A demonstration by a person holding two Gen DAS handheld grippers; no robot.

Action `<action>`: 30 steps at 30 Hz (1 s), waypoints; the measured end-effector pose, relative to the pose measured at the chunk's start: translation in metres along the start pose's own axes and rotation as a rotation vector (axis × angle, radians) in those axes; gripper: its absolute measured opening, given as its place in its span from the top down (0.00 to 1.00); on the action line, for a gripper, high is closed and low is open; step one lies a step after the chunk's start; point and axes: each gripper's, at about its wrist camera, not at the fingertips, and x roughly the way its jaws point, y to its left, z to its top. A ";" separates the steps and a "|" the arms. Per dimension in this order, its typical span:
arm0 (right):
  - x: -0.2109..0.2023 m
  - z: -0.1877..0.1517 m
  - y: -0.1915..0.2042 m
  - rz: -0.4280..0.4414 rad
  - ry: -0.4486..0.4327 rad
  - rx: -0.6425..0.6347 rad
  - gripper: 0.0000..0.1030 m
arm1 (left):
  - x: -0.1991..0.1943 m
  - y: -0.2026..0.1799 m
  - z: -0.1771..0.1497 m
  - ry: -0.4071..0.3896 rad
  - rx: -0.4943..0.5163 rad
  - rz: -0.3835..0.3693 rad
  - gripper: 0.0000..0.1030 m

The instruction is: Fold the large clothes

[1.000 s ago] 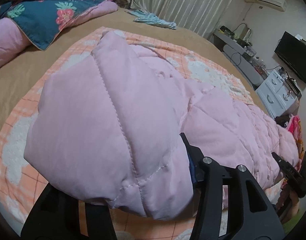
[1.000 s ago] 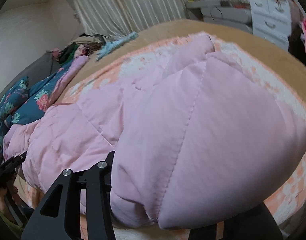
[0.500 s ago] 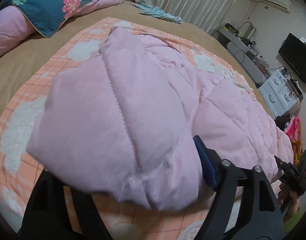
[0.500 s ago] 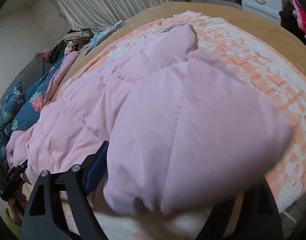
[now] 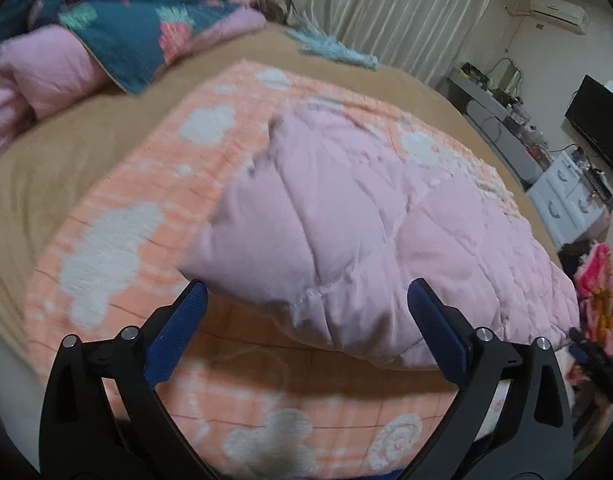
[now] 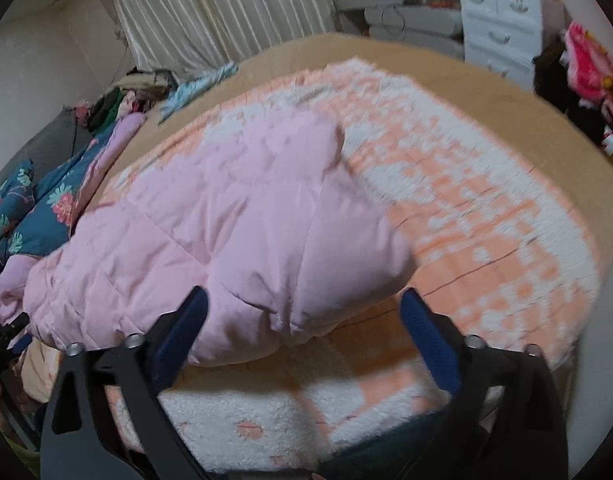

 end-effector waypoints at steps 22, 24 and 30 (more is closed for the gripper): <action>-0.130 -0.015 0.080 0.078 -0.301 -0.270 0.04 | -0.091 -0.059 -0.008 -0.184 0.128 -0.059 0.09; -0.135 -0.018 0.086 0.076 -0.311 -0.286 0.04 | -0.094 -0.065 -0.013 -0.184 0.145 -0.070 0.09; -0.144 -0.033 0.099 0.108 -0.327 -0.306 0.04 | -0.097 -0.077 -0.030 -0.172 0.181 -0.101 0.09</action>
